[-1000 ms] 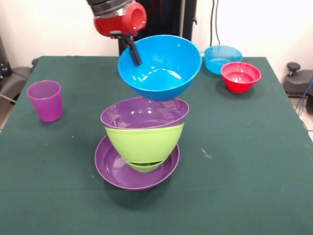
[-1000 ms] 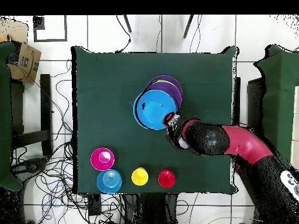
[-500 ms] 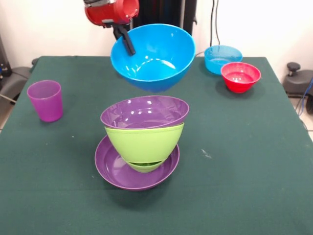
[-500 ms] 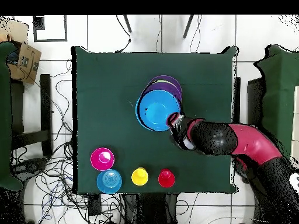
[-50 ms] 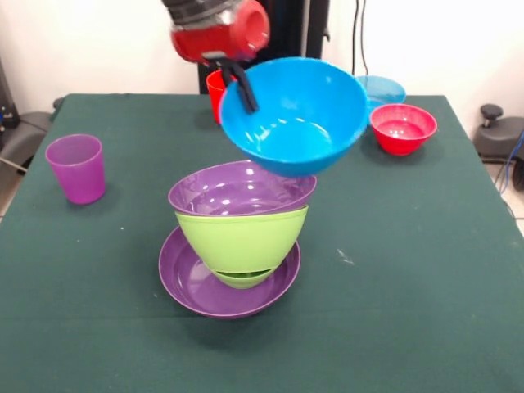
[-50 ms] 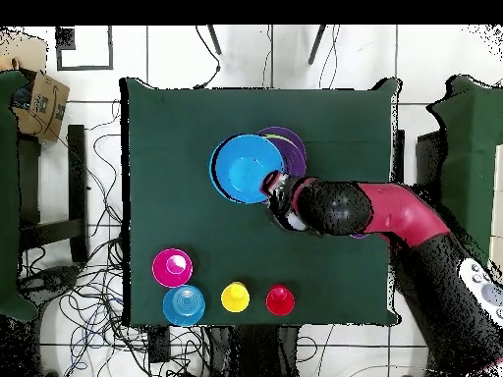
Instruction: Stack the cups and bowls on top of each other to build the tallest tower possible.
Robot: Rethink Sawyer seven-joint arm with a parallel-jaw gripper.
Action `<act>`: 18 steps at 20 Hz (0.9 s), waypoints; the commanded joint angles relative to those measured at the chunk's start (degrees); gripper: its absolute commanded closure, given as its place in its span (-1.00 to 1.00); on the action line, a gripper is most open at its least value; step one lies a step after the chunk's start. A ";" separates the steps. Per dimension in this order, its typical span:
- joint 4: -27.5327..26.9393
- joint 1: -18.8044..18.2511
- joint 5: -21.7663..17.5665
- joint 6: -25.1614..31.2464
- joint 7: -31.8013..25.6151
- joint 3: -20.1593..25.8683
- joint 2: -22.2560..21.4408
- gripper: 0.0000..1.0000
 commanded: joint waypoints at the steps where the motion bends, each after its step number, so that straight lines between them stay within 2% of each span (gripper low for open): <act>1: -5.05 6.89 -5.96 -2.69 -3.30 -5.13 4.34 1.00; 7: -7.01 9.01 -8.22 -5.67 -3.17 -7.17 7.22 1.00; 12: -6.19 6.77 -7.13 -5.31 -5.15 -5.73 7.89 1.00; 18: -5.99 3.11 -4.14 -0.61 -8.52 -2.65 6.99 1.00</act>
